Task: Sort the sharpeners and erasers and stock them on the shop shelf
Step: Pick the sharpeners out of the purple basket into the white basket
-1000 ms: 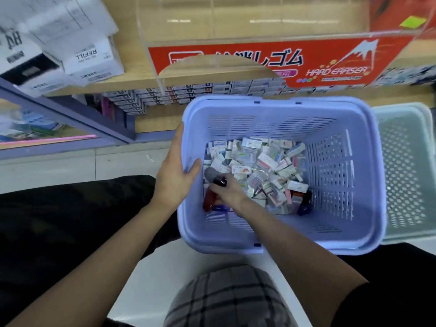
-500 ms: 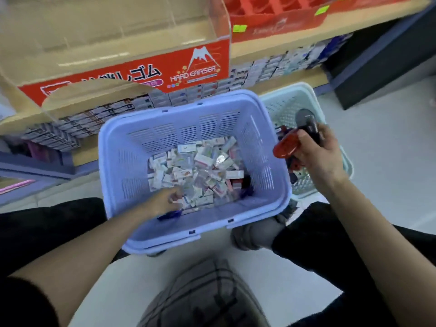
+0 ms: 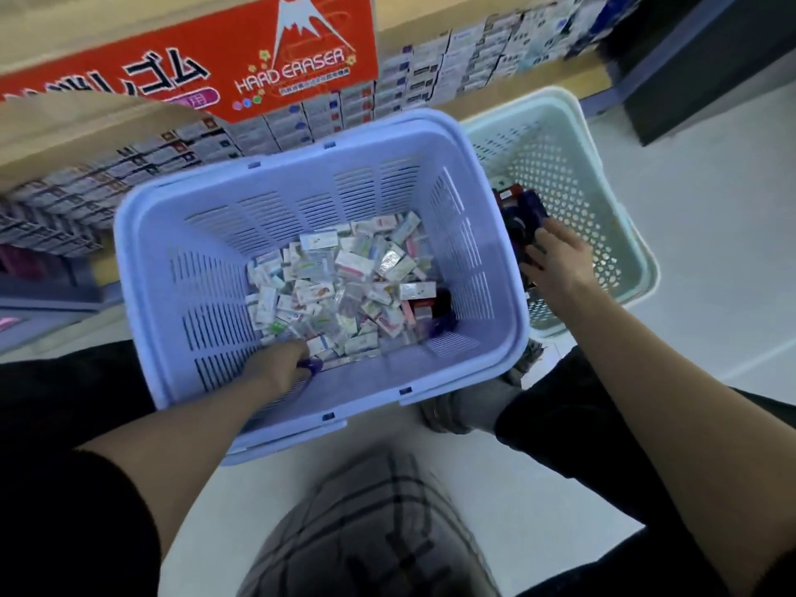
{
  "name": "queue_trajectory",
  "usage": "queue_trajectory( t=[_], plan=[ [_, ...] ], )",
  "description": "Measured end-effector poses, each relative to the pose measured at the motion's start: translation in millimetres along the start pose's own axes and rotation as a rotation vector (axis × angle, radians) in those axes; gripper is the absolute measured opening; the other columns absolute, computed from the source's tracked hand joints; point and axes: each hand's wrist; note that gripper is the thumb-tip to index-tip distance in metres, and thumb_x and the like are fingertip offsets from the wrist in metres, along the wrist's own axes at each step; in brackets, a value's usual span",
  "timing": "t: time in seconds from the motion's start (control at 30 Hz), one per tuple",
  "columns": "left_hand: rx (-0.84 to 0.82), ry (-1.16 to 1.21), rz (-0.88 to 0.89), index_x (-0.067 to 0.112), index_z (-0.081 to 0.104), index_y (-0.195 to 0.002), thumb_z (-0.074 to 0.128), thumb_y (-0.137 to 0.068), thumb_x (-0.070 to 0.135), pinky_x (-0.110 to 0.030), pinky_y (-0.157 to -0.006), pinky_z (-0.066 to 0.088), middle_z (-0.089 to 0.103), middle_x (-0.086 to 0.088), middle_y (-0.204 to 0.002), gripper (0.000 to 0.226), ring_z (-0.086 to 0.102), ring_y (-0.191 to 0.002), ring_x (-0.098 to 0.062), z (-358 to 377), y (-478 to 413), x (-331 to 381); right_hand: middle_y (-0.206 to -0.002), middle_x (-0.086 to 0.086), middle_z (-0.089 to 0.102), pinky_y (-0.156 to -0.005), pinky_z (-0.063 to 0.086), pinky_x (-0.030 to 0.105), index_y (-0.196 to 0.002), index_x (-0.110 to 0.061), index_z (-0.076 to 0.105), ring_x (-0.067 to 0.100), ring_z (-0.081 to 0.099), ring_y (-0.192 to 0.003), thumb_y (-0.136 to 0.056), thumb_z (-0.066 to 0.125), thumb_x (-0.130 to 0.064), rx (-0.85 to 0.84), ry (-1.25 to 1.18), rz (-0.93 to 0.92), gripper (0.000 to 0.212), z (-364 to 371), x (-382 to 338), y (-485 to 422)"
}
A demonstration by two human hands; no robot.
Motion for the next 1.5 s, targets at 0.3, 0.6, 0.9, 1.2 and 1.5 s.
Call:
queue_trajectory(
  t=[0.3,0.6,0.9,1.2,1.5],
  plan=[
    [0.246,0.992,0.313,0.016,0.057,-0.091,0.048,-0.097,0.012,-0.03,-0.083,0.053,0.063,-0.006,-0.093,0.011,0.065,-0.08,-0.014,-103,47,113,-0.091,-0.014,0.06,-0.07,0.042,0.008,-0.103,-0.013,0.062,-0.007,0.056,-0.077,-0.092,0.049,-0.009,0.121,0.135,-0.576,0.017,0,-41,70],
    [0.026,1.279,0.512,0.018,0.057,-0.092,0.045,-0.098,0.014,-0.025,-0.084,0.047,0.063,0.001,-0.098,0.013,0.063,-0.087,-0.008,-119,63,235,-0.098,0.007,0.064,-0.078,0.054,0.032,-0.108,-0.011,0.058,0.019,0.062,-0.085,-0.09,0.06,-0.01,-0.282,0.106,-0.559,0.018,3,-52,96],
    [0.021,0.608,0.294,0.005,0.057,-0.1,0.058,-0.091,0.004,-0.008,-0.066,0.043,0.057,0.0,-0.088,0.009,0.056,-0.082,-0.015,-55,-8,163,-0.106,0.001,0.056,-0.095,0.045,0.038,-0.126,-0.005,0.052,0.018,0.054,-0.095,-0.094,0.053,-0.024,0.143,0.389,-0.214,0.037,-29,-2,1],
    [-0.032,-0.28,0.48,0.022,0.035,-0.143,0.072,-0.078,0.038,-0.04,-0.106,0.033,0.034,0.001,-0.148,0.076,0.035,-0.13,-0.027,-1,-55,165,-0.082,-0.009,0.056,-0.065,0.042,0.023,-0.11,-0.01,0.061,0.008,0.051,-0.072,-0.095,0.049,-0.013,0.046,0.272,-0.236,0.02,-23,19,-4],
    [-0.013,-0.354,0.527,0.021,0.057,-0.126,0.064,-0.084,0.036,-0.038,-0.103,0.034,0.037,-0.005,-0.142,0.046,0.033,-0.124,-0.029,-4,-56,169,-0.089,-0.002,0.063,-0.071,0.044,0.021,-0.096,-0.016,0.062,0.011,0.058,-0.081,-0.092,0.048,-0.007,0.049,0.146,-0.355,0.017,-16,9,18]
  ],
)
Point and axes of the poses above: each hand's wrist, its own y-axis away from the middle knuckle, its own z-axis out of the palm, x = y × z
